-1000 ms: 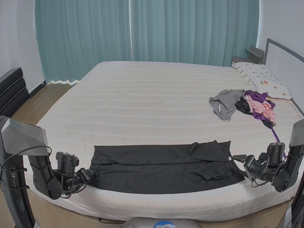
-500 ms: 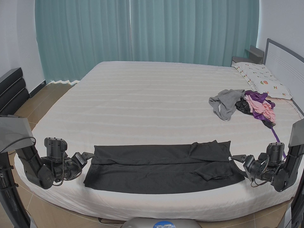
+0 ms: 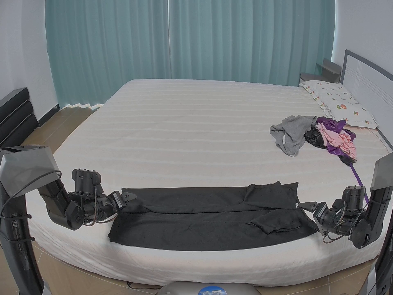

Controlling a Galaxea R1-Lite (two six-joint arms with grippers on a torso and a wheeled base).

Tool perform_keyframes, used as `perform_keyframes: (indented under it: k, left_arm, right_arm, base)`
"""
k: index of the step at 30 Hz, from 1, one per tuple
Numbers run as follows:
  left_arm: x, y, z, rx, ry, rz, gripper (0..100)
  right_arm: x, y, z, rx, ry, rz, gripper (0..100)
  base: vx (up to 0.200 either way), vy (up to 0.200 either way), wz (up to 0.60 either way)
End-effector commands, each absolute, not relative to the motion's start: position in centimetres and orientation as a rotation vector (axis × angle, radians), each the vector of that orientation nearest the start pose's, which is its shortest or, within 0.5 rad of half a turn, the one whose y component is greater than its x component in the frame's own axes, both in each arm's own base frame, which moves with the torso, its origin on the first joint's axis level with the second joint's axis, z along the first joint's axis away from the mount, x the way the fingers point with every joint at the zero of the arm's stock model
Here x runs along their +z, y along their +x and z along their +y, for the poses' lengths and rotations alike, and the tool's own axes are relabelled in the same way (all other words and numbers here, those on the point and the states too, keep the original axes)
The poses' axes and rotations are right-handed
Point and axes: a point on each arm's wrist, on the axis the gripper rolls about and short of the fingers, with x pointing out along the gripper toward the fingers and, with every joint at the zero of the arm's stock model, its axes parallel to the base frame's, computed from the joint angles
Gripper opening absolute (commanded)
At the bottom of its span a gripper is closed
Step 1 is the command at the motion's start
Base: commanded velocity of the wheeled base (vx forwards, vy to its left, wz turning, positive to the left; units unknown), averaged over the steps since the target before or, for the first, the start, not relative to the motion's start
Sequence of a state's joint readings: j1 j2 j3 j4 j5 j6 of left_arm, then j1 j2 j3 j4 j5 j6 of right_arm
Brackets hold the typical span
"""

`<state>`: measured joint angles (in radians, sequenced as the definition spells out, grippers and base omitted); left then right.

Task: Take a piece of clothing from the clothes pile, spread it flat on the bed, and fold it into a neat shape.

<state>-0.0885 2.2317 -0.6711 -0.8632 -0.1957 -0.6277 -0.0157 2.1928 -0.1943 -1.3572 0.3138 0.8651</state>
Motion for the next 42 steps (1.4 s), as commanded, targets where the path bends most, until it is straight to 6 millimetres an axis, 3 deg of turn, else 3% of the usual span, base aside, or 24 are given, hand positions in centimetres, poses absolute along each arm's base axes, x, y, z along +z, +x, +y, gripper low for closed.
perform_keyframes:
  k: [1, 13, 33, 34, 42]
  left_arm:
    - [-2.3, 34.2, -3.5, -0.052, -0.571, 0.810, 100]
    - [-3.1, 36.1, -3.8, -0.110, -0.445, 0.788, 100]
    - [-3.6, 35.8, -3.8, -0.151, -0.345, 0.797, 100]
    - [-3.6, 35.7, -3.8, -0.150, -0.346, 0.798, 0]
    - [-3.2, 35.6, -3.6, -0.146, -0.352, 0.789, 0]
  right_arm:
    - [-1.0, 25.2, 0.4, -0.006, 0.934, 0.736, 100]
    - [-1.4, 25.4, 0.5, -0.002, 0.932, 0.731, 100]
    - [-1.4, 25.4, 0.5, -0.001, 0.933, 0.728, 100]
    - [-1.4, 25.4, 0.5, -0.001, 0.933, 0.728, 100]
    - [-1.6, 25.6, 0.4, -0.008, 0.932, 0.727, 100]
  base:
    - [0.000, 0.000, 0.00]
    - [0.000, 0.000, 0.00]
    - [0.000, 0.000, 0.00]
    - [0.000, 0.000, 0.00]
    - [0.000, 0.000, 0.00]
